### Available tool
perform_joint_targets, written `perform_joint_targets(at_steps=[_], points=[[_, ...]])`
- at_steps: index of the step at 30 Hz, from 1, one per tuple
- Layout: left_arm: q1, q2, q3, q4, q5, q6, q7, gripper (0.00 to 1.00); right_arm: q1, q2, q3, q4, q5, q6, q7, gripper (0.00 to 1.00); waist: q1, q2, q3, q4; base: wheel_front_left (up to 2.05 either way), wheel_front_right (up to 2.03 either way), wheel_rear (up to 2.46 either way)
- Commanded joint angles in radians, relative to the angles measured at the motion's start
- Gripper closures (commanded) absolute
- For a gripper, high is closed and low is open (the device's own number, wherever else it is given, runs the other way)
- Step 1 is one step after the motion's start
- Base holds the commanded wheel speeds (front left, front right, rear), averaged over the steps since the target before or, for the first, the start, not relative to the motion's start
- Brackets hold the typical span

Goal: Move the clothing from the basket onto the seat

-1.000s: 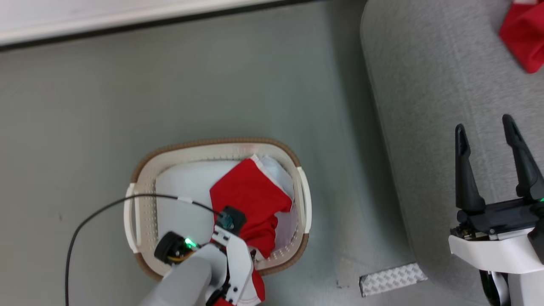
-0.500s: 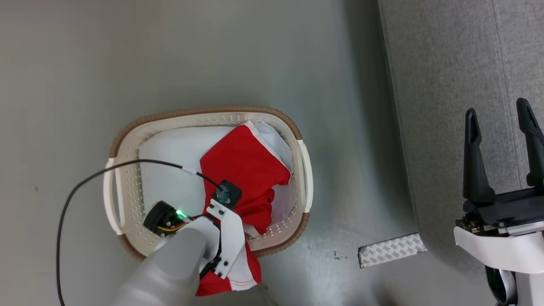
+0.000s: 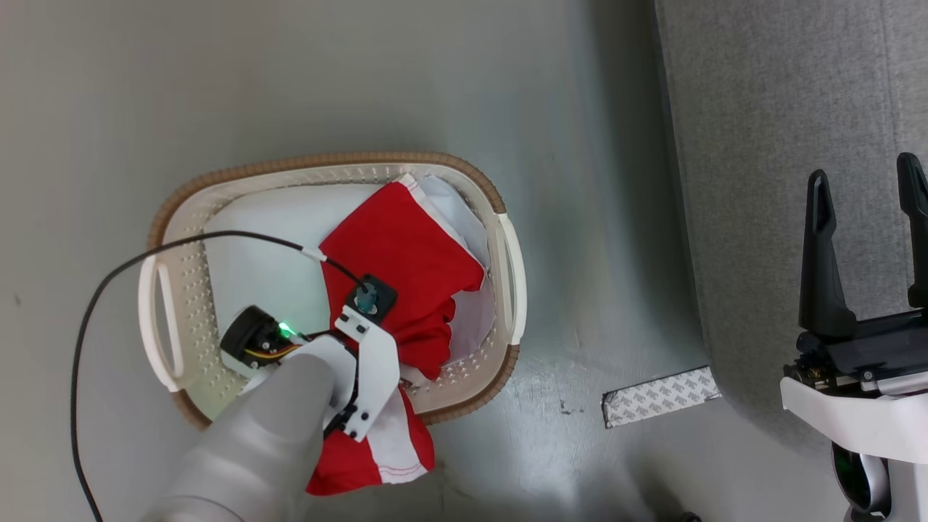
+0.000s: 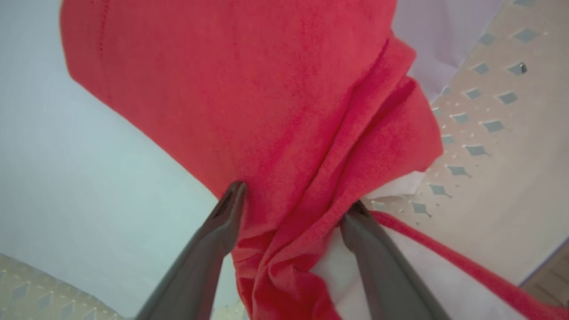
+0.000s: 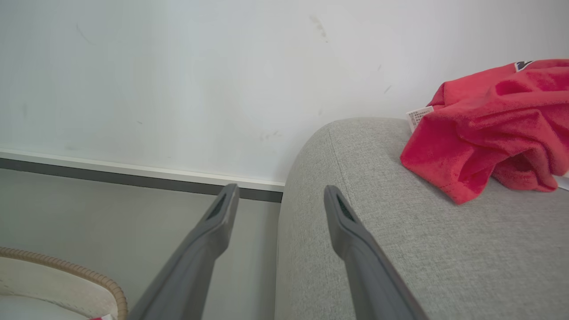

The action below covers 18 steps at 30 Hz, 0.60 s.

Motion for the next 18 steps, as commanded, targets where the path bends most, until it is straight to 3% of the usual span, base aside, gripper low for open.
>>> perform_joint_targets(at_steps=[1, 9, 10, 12, 13, 14, 15, 18], points=[[-0.016, 0.011, -0.009, 0.005, 0.007, 0.001, 0.009, 0.00, -0.011, -0.001, 0.001, -0.006, 0.012, -0.003, 0.000, 0.00, -0.0001, 0.0000, 0.013, 0.000, 0.00, 0.00, 0.00], [-0.044, 0.009, -0.026, 0.011, 0.006, -0.003, 0.010, 0.00, -0.024, -0.001, 0.001, -0.013, 0.014, -0.003, 0.000, 0.00, -0.0001, 0.0000, 0.040, 0.002, 0.00, 0.00, 0.00], [-0.047, 0.008, -0.029, 0.012, 0.006, -0.003, 0.008, 0.11, -0.026, -0.001, 0.002, -0.013, 0.015, -0.003, 0.000, 0.00, -0.0001, 0.0000, 0.043, 0.001, 0.00, 0.00, 0.00], [-0.051, 0.005, -0.035, 0.012, 0.005, -0.004, 0.003, 0.54, -0.027, -0.001, 0.002, -0.015, 0.018, -0.003, 0.000, 0.00, -0.0001, 0.0000, 0.048, 0.000, 0.00, 0.00, 0.00], [-0.051, 0.004, -0.039, 0.013, 0.004, -0.004, -0.001, 0.61, -0.026, -0.001, 0.000, -0.016, 0.020, -0.003, 0.000, 0.00, -0.0001, 0.0000, 0.050, -0.001, 0.01, 0.01, 0.01], [-0.051, 0.003, -0.041, 0.013, 0.003, -0.004, -0.006, 0.85, -0.025, -0.001, -0.002, -0.018, 0.022, -0.003, 0.000, 0.00, -0.0001, 0.0000, 0.053, -0.001, 0.04, 0.04, 0.04], [-0.051, 0.002, -0.043, 0.013, 0.001, -0.004, -0.011, 1.00, -0.024, -0.001, -0.005, -0.019, 0.022, -0.003, 0.000, 0.00, -0.0001, 0.0000, 0.055, 0.000, 0.06, 0.06, 0.06], [-0.044, 0.000, -0.047, 0.014, -0.010, -0.007, -0.027, 1.00, -0.023, -0.001, -0.009, -0.021, 0.015, -0.003, 0.000, 0.00, -0.0001, 0.0000, 0.060, 0.006, 0.06, 0.06, 0.06]])
